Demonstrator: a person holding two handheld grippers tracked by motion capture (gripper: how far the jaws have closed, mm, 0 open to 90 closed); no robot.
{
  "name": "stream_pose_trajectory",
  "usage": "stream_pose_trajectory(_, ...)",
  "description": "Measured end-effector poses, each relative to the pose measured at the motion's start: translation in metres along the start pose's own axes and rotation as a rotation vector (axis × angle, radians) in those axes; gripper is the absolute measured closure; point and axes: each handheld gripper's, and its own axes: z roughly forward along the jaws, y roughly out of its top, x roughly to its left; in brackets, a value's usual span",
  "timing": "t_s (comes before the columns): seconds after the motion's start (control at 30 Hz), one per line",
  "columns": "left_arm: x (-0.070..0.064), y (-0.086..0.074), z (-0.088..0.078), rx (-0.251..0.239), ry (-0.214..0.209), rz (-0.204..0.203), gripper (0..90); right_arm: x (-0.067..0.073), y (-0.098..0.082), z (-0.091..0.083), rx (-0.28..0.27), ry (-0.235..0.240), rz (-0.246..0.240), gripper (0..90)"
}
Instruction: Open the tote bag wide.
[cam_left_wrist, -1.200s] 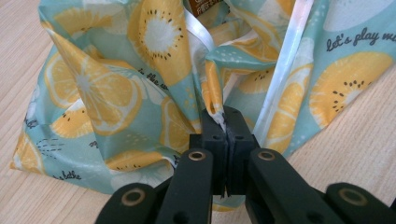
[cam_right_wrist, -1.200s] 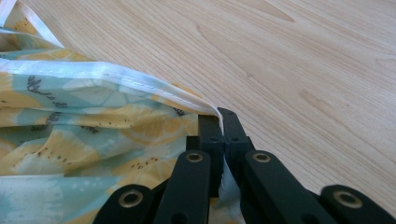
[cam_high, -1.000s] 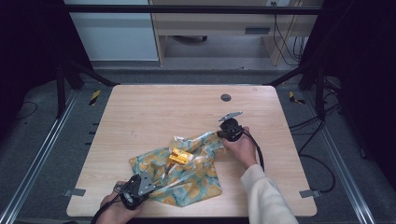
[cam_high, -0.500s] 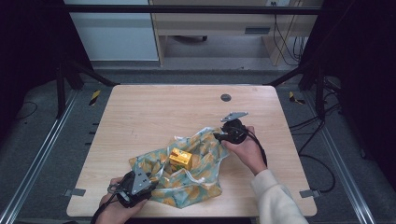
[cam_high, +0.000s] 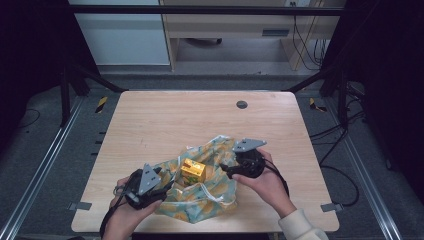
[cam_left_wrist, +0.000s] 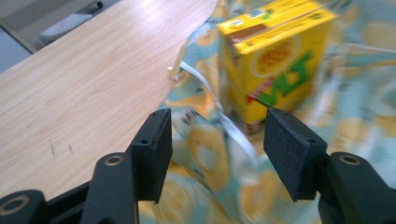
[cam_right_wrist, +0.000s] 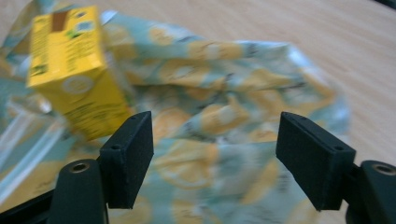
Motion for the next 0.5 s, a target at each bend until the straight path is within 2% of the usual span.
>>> stream_pose_trajectory(0.07,0.006,0.003,0.012,0.034,0.002,0.017,41.6,0.011,-0.004,0.008,0.012,0.020,-0.024,25.5)
stream_pose_trajectory(0.1,0.008,0.003,0.016,0.043,0.014,0.021,41.6,0.011,-0.004,0.008,0.012,0.020,-0.024,25.5)
stream_pose_trajectory(0.2,0.013,-0.002,0.026,0.049,0.009,0.000,41.2,0.013,-0.006,0.018,0.034,0.033,-0.030,23.5)
stream_pose_trajectory(0.23,0.011,-0.005,0.030,0.064,0.003,-0.014,41.2,0.012,-0.007,0.021,0.042,0.033,-0.030,22.6)
stream_pose_trajectory(0.3,0.009,-0.012,0.035,0.093,-0.010,-0.010,41.3,0.013,-0.008,0.026,0.052,0.037,-0.016,20.0)
stream_pose_trajectory(0.33,0.007,-0.015,0.038,0.110,-0.015,-0.002,44.3,0.016,-0.009,0.030,0.068,0.044,-0.004,17.0)
stream_pose_trajectory(0.4,0.006,-0.019,0.041,0.126,-0.024,0.004,46.7,0.020,-0.011,0.031,0.067,0.050,-0.006,16.8)
stream_pose_trajectory(0.5,0.005,-0.022,0.042,0.140,-0.036,0.011,55.6,0.030,-0.020,0.034,0.099,0.063,-0.035,15.5)
